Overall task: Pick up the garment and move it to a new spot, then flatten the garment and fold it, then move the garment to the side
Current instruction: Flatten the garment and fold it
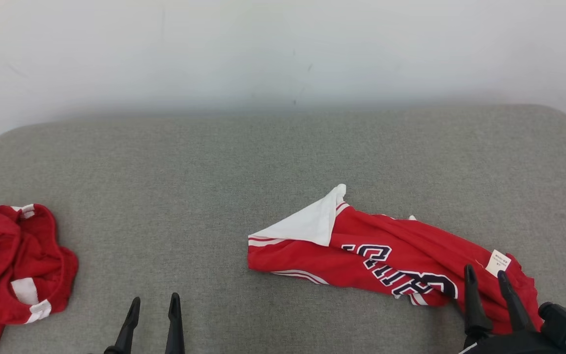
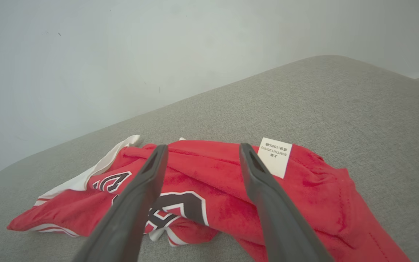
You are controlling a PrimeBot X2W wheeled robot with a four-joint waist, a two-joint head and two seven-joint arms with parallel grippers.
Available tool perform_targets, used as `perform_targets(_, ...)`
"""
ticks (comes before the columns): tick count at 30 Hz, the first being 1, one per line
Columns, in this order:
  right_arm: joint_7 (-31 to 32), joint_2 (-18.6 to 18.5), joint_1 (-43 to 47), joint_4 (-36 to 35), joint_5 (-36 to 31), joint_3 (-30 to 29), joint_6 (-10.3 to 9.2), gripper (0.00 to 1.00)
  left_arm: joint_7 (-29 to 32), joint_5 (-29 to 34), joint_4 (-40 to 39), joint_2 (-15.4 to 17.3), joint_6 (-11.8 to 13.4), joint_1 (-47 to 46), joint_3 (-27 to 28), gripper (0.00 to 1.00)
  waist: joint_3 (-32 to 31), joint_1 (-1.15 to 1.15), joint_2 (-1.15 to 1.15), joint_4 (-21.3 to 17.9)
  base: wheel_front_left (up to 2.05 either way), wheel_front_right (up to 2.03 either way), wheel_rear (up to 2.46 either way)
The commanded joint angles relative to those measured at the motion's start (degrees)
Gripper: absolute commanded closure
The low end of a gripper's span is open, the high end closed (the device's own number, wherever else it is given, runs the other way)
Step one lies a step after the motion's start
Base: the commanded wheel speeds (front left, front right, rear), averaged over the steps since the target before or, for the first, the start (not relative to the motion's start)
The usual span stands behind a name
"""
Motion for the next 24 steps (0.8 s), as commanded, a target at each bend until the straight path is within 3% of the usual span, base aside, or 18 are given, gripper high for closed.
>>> perform_targets(1, -0.27, 0.11, 0.03, 0.29, 0.20, -0.05, 0.06, 0.00, -0.21, 0.34, -0.03, -0.02, 0.17, 0.70, 0.17, 0.00, -0.48, 0.00, 0.00, 0.47, 0.00, 0.00, 0.00)
perform_targets(24, 0.60, 0.10, -1.79, 1.14, -0.58, -3.23, 0.07, 0.00, -0.21, 1.30, 0.70, -0.02, -0.93, -0.70, -0.52, 0.00, 0.13, 0.00, 0.00, -1.30, 0.00, 0.00, 0.00)
